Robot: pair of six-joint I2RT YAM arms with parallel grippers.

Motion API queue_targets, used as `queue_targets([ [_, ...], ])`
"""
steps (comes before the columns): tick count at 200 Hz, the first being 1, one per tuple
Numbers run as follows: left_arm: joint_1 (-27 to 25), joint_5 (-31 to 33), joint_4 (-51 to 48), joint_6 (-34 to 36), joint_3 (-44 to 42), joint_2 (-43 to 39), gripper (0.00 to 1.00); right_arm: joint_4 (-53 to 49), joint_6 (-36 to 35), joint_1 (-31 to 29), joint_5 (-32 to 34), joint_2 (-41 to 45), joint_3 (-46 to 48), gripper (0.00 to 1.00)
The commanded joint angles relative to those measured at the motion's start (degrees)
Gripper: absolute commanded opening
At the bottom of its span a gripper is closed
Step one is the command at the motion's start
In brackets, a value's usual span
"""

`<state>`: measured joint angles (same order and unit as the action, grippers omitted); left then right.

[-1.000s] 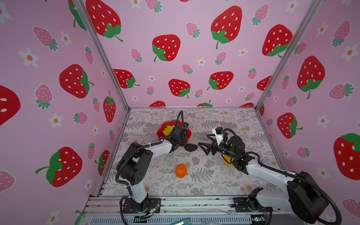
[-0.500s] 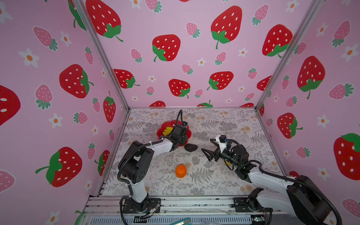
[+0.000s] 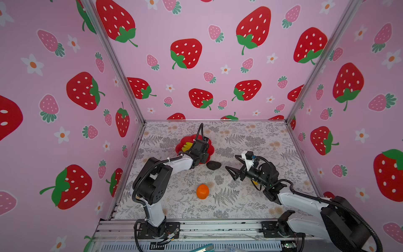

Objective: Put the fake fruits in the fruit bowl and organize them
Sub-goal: 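Move the left gripper down to the orange and grasp it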

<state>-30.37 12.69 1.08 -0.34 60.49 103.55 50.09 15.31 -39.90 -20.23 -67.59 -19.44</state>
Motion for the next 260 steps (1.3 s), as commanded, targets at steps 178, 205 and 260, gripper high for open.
queue_targets([
  [178, -21.83, 3.66, -39.99, -32.83, -10.17, -27.29, 0.62, -19.45, -9.22, -0.18, -11.79, 3.17, -6.13, 0.99],
  [205, -25.23, 4.84, -41.90, -36.77, -11.59, -27.12, 0.63, -18.79, -6.42, -0.18, -11.45, 7.40, -1.64, 0.99],
  [260, -26.42, 2.62, -37.86, -37.50, -15.12, -28.88, 0.65, -19.24, -6.44, -0.18, -9.65, 9.72, 0.55, 0.99],
])
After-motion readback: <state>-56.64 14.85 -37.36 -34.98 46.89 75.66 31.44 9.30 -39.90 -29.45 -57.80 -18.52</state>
